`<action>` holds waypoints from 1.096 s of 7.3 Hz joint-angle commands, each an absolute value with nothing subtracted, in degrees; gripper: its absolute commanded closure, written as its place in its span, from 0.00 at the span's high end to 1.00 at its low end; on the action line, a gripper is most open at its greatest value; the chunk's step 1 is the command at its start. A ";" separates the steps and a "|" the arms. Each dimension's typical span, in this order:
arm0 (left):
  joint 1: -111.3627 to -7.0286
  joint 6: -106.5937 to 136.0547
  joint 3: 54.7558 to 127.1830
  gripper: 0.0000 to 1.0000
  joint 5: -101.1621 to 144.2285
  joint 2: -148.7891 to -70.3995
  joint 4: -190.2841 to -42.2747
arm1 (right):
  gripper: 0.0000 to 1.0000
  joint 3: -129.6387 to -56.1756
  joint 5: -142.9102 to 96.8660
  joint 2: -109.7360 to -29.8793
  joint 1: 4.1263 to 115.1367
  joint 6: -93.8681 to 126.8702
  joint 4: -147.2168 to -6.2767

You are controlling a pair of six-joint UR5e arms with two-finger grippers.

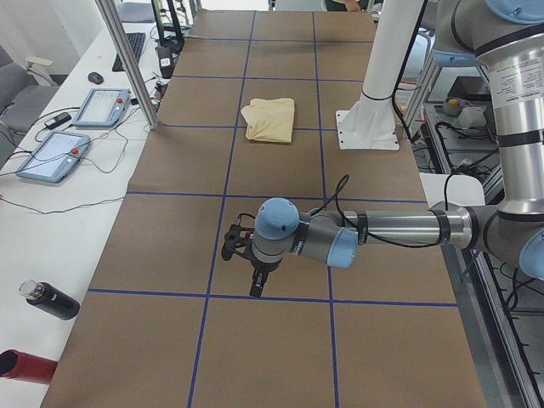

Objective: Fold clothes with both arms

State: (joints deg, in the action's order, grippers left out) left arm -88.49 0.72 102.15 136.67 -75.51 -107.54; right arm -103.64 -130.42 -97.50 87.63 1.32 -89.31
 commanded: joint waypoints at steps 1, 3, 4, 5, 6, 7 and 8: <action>-88.42 0.79 101.52 1.00 136.67 -75.50 -107.58 | 1.00 -103.71 -130.43 -97.99 87.63 1.32 -89.30; -88.42 0.70 101.43 1.00 136.67 -75.50 -107.49 | 1.00 -104.06 -130.52 -98.61 87.63 1.32 -89.30; -88.42 0.70 101.16 1.00 136.58 -75.41 -107.49 | 1.00 -104.06 -131.47 -98.96 87.63 1.32 -89.30; -88.42 0.70 100.90 1.00 136.58 -75.41 -107.49 | 1.00 -104.06 -134.01 -99.05 87.63 1.32 -89.21; -88.42 0.62 100.46 1.00 136.58 -75.41 -107.49 | 1.00 -104.06 -134.38 -99.05 87.63 1.23 -89.12; -88.42 0.62 100.37 1.00 136.58 -75.41 -107.49 | 1.00 -104.06 -134.47 -99.23 87.63 1.23 -89.12; -88.42 0.62 100.46 1.00 136.50 -75.41 -107.49 | 1.00 -104.15 -134.47 -99.66 87.63 1.14 -88.77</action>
State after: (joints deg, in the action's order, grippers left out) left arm -88.42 0.63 100.49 136.56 -75.41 -107.49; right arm -104.09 -134.27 -99.25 87.63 1.22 -89.06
